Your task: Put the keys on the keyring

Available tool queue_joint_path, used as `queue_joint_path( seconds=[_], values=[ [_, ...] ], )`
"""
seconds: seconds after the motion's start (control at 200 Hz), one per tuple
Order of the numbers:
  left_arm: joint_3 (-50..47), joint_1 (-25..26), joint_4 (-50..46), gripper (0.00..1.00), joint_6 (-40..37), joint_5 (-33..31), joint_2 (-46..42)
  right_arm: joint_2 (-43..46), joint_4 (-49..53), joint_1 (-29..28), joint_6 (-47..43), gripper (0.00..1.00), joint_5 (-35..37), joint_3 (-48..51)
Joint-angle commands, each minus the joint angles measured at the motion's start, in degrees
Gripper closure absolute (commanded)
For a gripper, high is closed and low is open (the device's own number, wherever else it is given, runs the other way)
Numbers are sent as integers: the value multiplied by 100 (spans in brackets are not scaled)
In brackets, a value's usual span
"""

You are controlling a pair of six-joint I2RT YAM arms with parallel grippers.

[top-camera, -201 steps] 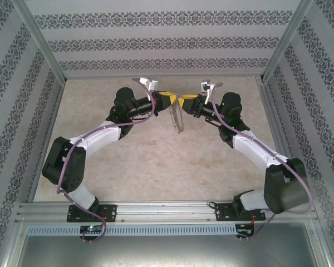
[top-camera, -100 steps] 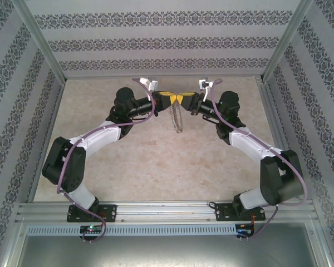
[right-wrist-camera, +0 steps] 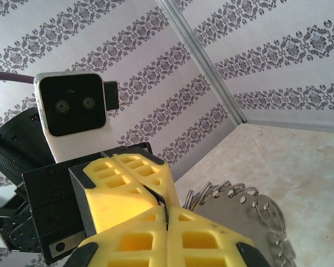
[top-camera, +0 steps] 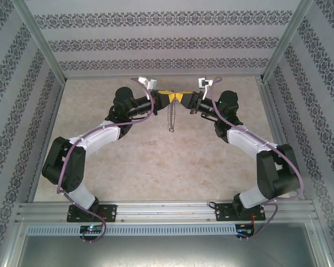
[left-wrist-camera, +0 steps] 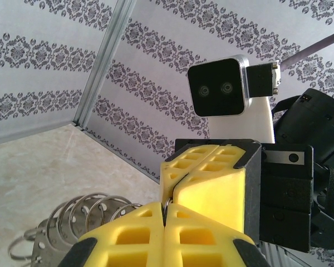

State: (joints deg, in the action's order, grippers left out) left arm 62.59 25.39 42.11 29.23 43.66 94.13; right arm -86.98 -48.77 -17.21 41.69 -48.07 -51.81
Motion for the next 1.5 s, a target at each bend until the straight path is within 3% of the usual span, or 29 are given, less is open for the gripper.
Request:
queue_joint_path(
  seconds=[0.0,0.08,0.125,0.175,0.245,0.34,0.52,0.719,0.874,1.009,1.114,1.214,1.364,1.494],
  values=[
    [113,72,293,100,24,145,-114,-22,-249,-16,-10,100,-74,-91],
    [120,63,116,97,-95,69,-170,-17,-208,43,-54,100,8,-37],
    [130,61,-11,81,-181,22,-210,-23,-179,86,-73,100,26,-31],
    [146,37,-169,55,-269,-51,-273,-34,-176,143,-61,100,27,-14],
    [165,-2,-395,36,-405,-156,-364,-30,-102,220,-82,100,24,-13],
    [231,-66,-800,0,-613,-291,-511,-56,-38,326,-51,100,9,-28],
    [332,-214,-1468,0,-950,-547,-839,-154,-31,442,81,100,-108,-144],
    [784,-244,-2383,0,-795,-1632,-944,-306,-26,507,184,100,-316,-366],
    [800,-343,-1595,0,-624,-782,-767,-546,-167,613,265,100,-756,-633],
    [1617,-399,-2200,0,-914,-118,-307,-810,-443,734,405,100,-1040,-850],
    [1866,-420,-1996,0,-976,9,-29,-1076,-860,764,630,100,-1249,-1075],
    [1858,-467,-1554,0,-761,-544,141,-1402,-1474,772,980,100,-1438,-1328],
    [2281,-752,-1739,0,-324,-276,423,-1846,-2186,794,1448,100,-1551,-1697],
    [2449,-910,-1623,0,85,322,611,-2110,-2451,822,1789,100,-1474,-1999]
  ],
)
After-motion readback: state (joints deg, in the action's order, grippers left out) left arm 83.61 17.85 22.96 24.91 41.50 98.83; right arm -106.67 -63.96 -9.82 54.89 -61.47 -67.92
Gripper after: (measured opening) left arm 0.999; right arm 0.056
